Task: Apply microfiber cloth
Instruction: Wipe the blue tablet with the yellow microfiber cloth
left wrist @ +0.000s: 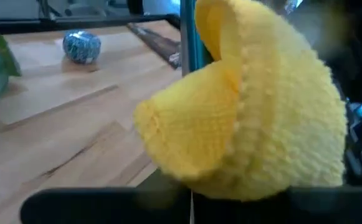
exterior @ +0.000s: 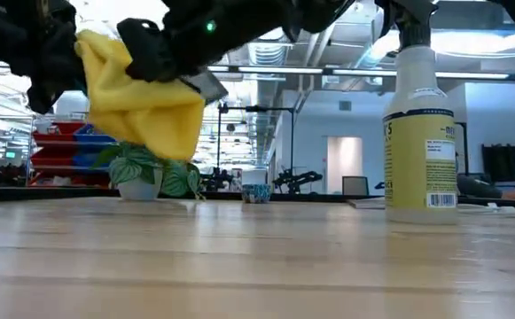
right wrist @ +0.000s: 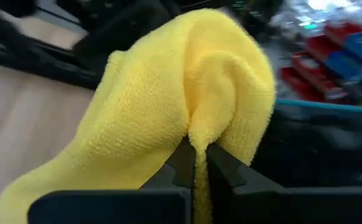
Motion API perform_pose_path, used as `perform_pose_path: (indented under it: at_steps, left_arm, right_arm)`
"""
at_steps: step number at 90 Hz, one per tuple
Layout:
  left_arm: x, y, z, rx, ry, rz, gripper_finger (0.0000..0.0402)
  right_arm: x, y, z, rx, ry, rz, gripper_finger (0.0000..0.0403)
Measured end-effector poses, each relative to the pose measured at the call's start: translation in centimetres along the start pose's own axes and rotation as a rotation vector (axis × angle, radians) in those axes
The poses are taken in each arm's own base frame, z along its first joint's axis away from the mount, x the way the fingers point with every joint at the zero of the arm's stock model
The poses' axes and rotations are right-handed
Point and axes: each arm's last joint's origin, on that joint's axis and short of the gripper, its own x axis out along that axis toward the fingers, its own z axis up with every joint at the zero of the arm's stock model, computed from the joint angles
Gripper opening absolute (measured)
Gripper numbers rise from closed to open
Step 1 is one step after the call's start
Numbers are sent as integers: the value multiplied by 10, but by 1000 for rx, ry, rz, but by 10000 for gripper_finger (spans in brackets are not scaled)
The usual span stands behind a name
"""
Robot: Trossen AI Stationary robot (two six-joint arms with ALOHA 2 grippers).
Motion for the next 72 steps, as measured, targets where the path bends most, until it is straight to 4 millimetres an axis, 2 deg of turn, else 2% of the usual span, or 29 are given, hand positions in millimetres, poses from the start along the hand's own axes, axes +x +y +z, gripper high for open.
perform_pose_path:
  at_steps: [20,45,54,72]
  left_arm:
    - [0,0,0,-14,13,-10,11]
    - [1,-1,-4,3,49,-22,11]
    - [1,-1,-3,10,54,-26,11]
    - [0,-1,-4,19,56,-25,11]
  right_arm:
    - [-6,-27,11,-100,98,-262,0]
    - [-1,-45,1,-140,274,-510,0]
    - [0,-46,-2,-141,284,-514,0]
    - [-5,-30,2,-50,188,-372,0]
